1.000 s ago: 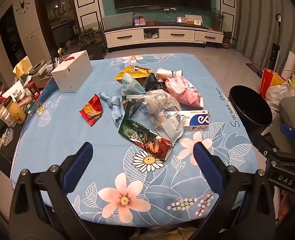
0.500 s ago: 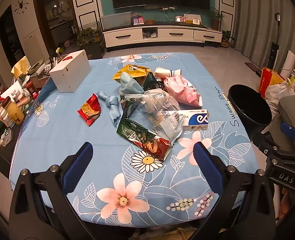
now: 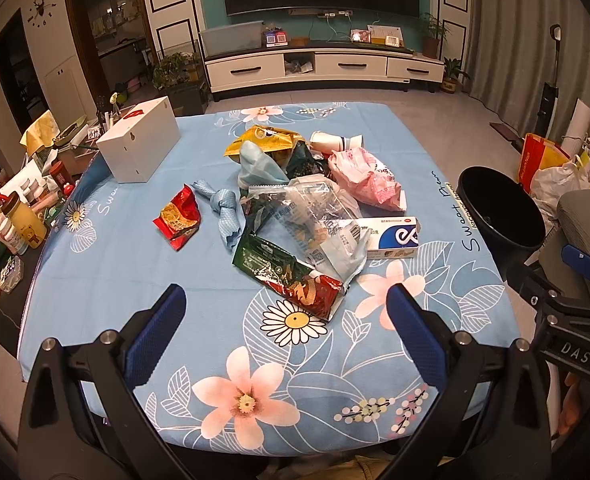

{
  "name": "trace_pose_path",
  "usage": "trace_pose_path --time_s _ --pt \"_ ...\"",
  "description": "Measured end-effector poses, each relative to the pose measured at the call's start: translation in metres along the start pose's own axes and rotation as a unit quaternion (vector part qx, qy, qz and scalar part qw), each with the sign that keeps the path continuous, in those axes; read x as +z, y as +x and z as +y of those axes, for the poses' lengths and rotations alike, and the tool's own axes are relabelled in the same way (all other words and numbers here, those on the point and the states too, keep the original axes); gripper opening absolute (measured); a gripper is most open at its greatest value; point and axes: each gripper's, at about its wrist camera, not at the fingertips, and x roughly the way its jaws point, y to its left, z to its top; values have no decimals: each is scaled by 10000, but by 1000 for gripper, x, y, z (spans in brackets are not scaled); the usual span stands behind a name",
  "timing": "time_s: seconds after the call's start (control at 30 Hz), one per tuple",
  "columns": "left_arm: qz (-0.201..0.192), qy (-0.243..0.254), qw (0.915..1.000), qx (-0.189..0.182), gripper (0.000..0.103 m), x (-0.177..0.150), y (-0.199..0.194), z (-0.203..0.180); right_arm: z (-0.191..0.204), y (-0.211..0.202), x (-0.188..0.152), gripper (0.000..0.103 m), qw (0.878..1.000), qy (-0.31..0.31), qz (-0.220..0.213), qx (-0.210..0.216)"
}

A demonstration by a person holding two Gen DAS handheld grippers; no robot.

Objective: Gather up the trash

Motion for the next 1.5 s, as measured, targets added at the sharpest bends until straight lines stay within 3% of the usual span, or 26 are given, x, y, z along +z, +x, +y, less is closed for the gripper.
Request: trace_pose_path --time_s 0.5,1.03,1.5 --pt "70 -295 9993 -235 100 -7 11 25 -9 -1 -1 101 10000 89 -3 2" --pt "230 -539 9973 -448 100 -11 29 25 -18 10 -6 101 9997 185 94 109" --pt "248 -465 9975 -467 100 -8 37 19 -17 16 -5 101 9997 194 107 144"
